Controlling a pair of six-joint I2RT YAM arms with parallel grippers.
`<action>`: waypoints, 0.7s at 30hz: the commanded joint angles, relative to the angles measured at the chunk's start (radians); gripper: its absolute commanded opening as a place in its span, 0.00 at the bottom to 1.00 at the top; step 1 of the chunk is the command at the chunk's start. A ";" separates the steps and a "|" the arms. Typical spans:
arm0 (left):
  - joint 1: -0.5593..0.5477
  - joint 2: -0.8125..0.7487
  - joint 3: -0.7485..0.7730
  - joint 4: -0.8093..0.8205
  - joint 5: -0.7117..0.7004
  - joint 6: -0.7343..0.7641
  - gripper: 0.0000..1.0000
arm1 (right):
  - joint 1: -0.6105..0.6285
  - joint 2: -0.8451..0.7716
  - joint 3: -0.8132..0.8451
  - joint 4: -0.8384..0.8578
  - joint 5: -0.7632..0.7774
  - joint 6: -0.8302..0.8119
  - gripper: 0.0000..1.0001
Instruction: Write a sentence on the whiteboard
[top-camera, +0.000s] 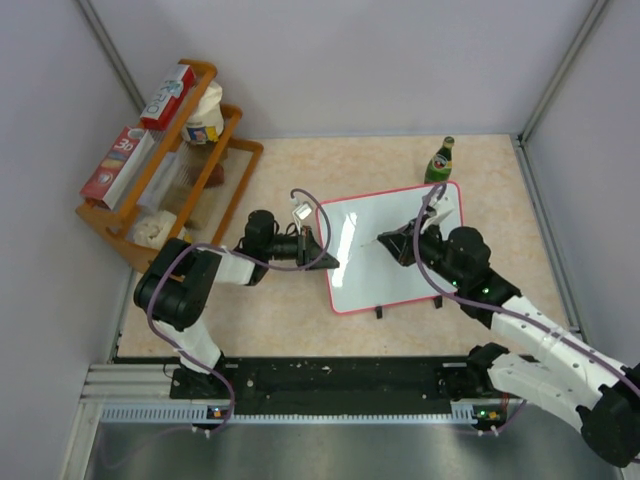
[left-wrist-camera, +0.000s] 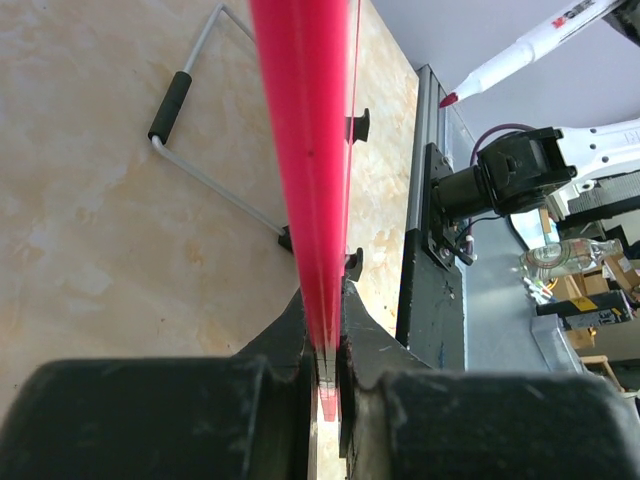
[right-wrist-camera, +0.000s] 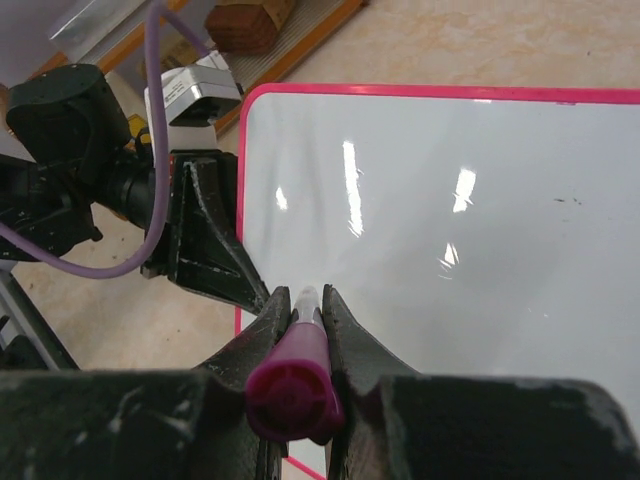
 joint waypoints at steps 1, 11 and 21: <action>-0.033 -0.004 -0.048 -0.041 0.060 0.060 0.00 | 0.041 0.044 0.076 0.157 0.014 -0.047 0.00; -0.031 -0.009 -0.049 -0.039 0.051 0.077 0.00 | 0.075 0.114 0.125 0.254 0.093 -0.130 0.00; -0.031 0.002 -0.036 -0.047 0.052 0.074 0.00 | 0.075 0.230 0.186 0.329 0.135 -0.145 0.00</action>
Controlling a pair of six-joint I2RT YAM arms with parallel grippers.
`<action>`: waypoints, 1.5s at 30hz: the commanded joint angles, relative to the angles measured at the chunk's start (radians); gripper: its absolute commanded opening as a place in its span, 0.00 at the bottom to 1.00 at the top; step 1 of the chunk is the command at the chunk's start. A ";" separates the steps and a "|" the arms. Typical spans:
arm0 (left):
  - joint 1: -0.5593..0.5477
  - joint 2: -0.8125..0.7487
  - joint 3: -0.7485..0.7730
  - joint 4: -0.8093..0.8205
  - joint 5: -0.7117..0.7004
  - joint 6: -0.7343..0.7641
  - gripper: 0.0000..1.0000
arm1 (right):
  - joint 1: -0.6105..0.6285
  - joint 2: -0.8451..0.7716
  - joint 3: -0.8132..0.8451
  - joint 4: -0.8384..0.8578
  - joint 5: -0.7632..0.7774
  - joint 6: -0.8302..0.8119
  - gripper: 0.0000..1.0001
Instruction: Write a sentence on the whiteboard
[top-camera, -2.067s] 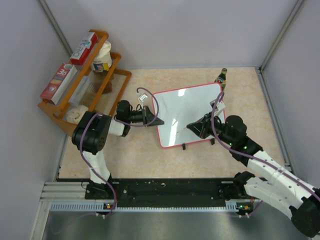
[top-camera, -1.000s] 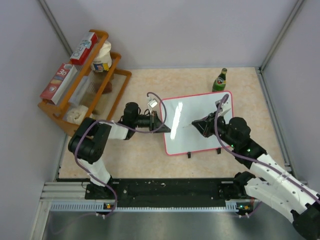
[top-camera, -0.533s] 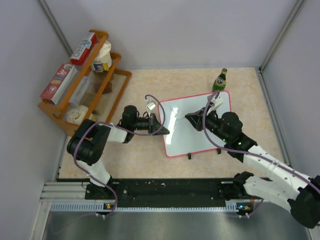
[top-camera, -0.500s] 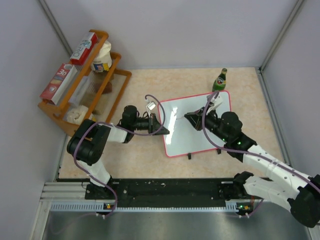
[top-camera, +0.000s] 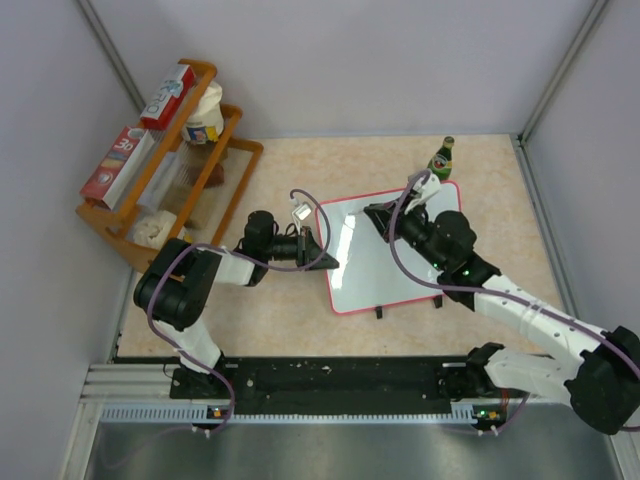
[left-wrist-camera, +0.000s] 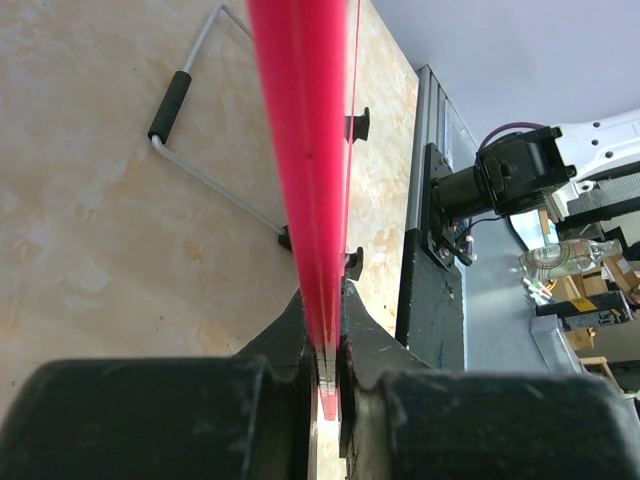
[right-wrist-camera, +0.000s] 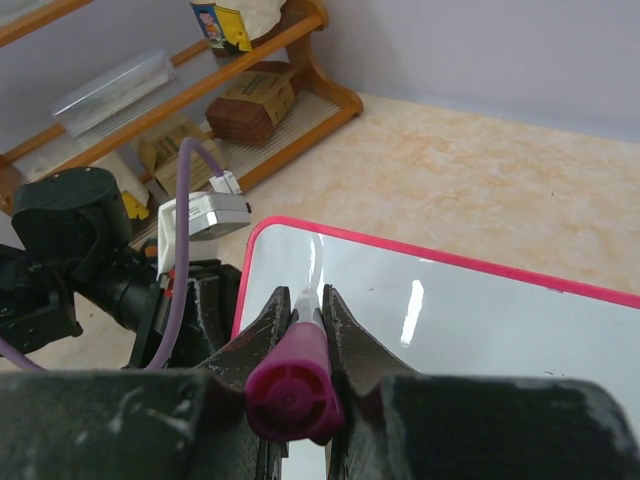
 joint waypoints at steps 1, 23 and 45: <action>-0.030 0.004 -0.021 -0.065 0.056 0.085 0.00 | 0.011 0.039 0.067 0.093 0.041 -0.016 0.00; -0.031 0.020 -0.007 -0.073 0.059 0.082 0.00 | 0.011 0.176 0.112 0.125 0.055 0.013 0.00; -0.030 0.019 -0.007 -0.087 0.057 0.088 0.00 | 0.011 0.137 -0.014 0.111 0.072 0.024 0.00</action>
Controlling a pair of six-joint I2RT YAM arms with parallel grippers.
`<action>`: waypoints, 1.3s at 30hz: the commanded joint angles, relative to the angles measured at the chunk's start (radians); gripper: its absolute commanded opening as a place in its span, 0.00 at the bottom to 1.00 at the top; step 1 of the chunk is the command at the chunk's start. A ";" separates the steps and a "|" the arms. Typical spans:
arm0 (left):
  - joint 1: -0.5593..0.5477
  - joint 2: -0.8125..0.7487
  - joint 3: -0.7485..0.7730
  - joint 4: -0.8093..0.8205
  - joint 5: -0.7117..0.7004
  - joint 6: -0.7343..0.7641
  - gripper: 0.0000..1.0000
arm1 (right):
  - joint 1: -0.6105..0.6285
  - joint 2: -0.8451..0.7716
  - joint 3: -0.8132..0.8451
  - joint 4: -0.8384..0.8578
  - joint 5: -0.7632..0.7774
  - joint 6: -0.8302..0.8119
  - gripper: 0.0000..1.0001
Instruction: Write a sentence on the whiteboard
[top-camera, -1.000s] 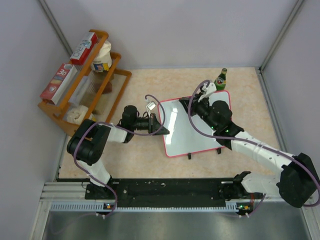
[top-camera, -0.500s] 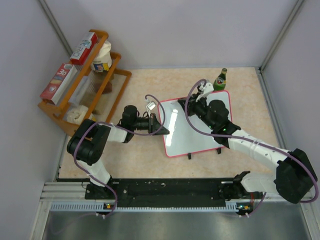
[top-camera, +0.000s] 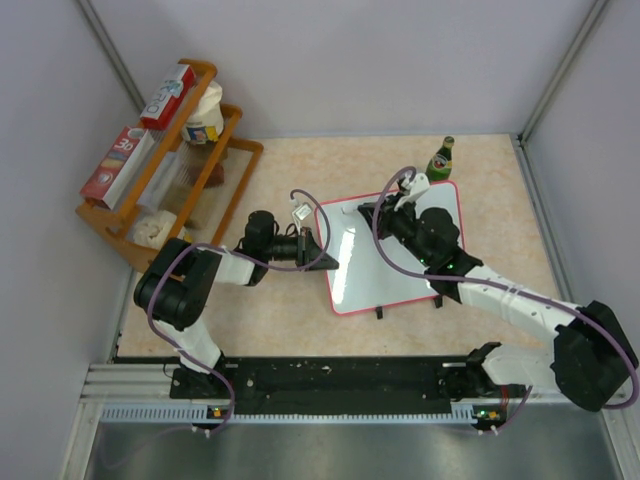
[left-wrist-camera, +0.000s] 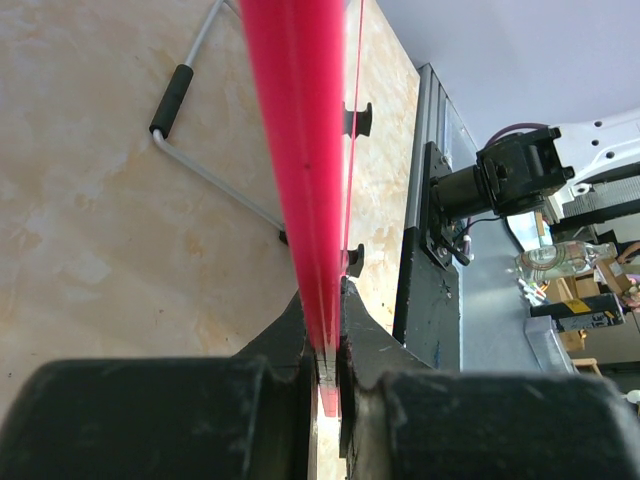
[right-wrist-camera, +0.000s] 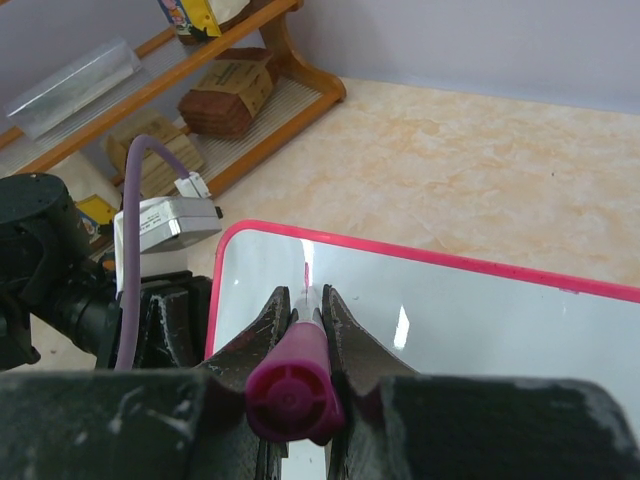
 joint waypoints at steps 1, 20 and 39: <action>-0.031 0.016 -0.008 -0.065 0.061 0.092 0.00 | 0.009 -0.027 -0.036 0.001 0.021 0.003 0.00; -0.033 0.018 -0.009 -0.070 0.059 0.096 0.00 | 0.008 -0.107 -0.096 -0.008 -0.002 0.032 0.00; -0.036 0.018 -0.005 -0.076 0.059 0.099 0.00 | 0.009 -0.052 0.063 -0.011 -0.012 0.058 0.00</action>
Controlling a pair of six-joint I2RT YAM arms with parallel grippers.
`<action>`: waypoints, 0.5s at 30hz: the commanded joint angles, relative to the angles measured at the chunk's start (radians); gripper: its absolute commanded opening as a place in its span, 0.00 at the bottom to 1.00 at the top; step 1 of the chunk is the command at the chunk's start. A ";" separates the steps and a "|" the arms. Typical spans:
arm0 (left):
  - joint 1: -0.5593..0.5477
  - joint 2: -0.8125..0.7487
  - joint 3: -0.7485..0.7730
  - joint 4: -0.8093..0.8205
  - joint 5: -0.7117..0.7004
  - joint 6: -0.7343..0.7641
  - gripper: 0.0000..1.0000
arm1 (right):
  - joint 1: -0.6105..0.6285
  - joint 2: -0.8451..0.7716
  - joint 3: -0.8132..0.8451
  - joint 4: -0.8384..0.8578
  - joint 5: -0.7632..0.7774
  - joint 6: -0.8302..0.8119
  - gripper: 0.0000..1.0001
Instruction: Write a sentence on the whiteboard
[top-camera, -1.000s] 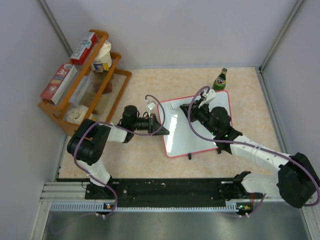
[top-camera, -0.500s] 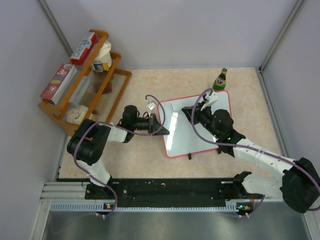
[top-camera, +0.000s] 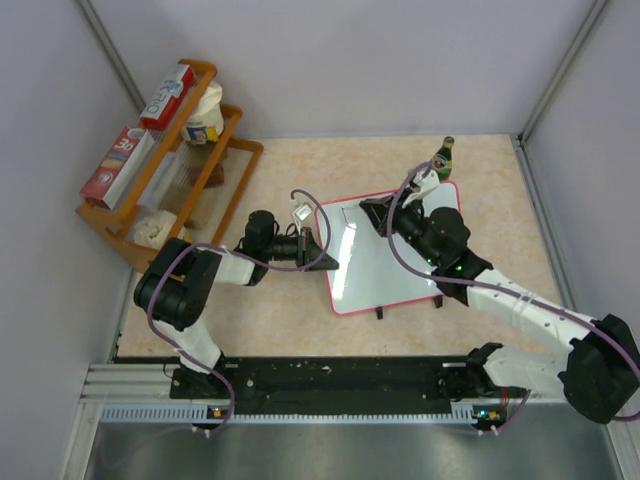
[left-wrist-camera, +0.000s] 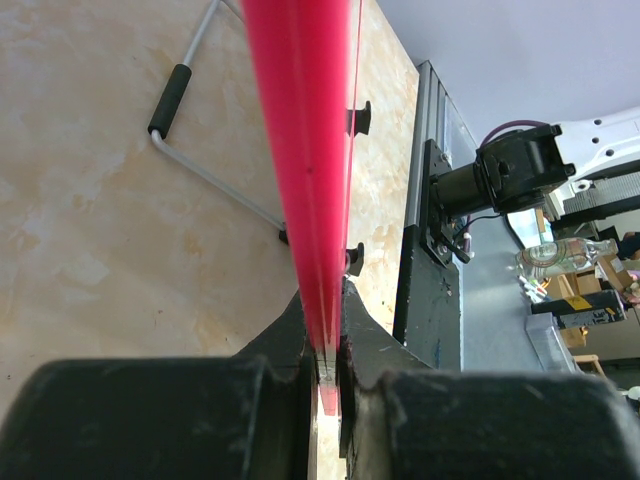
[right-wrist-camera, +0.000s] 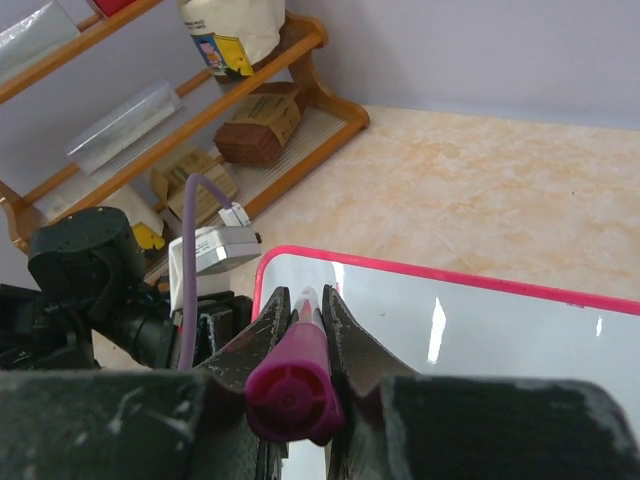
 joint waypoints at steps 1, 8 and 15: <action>-0.036 0.019 -0.008 -0.072 0.054 0.093 0.00 | 0.008 0.054 0.067 0.021 0.006 -0.010 0.00; -0.039 0.022 -0.003 -0.075 0.054 0.094 0.00 | 0.009 0.071 0.043 0.029 0.020 -0.006 0.00; -0.039 0.025 0.002 -0.092 0.055 0.102 0.00 | 0.009 0.076 0.009 0.035 0.042 0.007 0.00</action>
